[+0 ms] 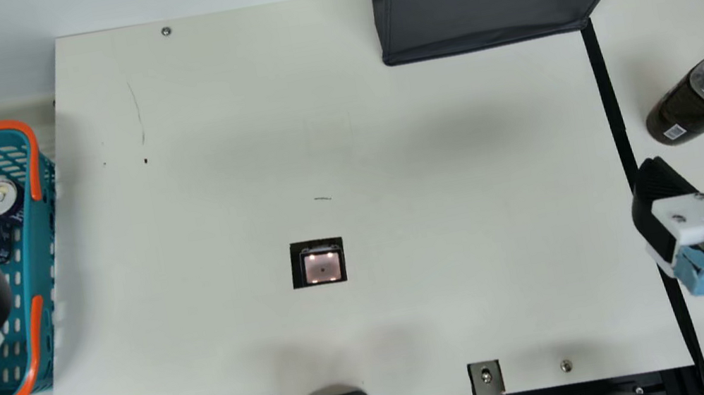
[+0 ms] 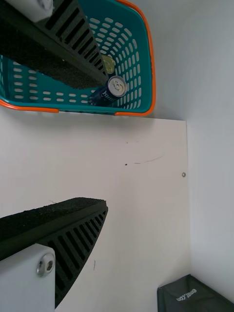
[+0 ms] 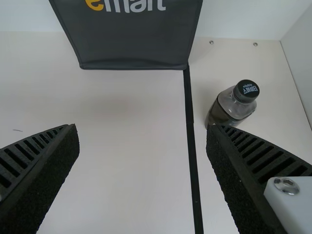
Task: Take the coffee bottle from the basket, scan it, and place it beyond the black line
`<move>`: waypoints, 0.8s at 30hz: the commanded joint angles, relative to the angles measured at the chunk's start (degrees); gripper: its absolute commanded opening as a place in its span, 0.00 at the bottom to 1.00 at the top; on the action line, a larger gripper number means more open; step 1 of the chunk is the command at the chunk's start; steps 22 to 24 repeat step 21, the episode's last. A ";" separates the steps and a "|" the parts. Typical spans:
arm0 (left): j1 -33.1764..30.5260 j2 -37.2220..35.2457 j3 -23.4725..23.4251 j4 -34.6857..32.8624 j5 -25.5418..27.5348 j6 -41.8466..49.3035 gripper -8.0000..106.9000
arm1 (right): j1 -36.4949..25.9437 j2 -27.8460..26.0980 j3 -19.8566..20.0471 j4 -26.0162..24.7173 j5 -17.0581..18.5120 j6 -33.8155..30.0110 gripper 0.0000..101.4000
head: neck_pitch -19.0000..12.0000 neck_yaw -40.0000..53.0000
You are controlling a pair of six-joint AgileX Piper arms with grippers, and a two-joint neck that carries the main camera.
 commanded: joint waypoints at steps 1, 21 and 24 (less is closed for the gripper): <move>0.00 0.00 0.00 0.00 0.00 0.00 0.85 | 0.00 0.00 0.00 0.00 0.00 0.00 0.90 | -1.57 0.09; 0.00 0.00 0.00 0.00 0.00 0.00 0.85 | 0.00 0.00 0.00 0.00 0.00 0.00 0.90 | -1.57 0.09; 0.00 0.00 0.00 0.00 0.00 0.00 0.85 | 0.00 0.00 0.00 0.00 0.00 0.00 0.90 | -1.57 0.09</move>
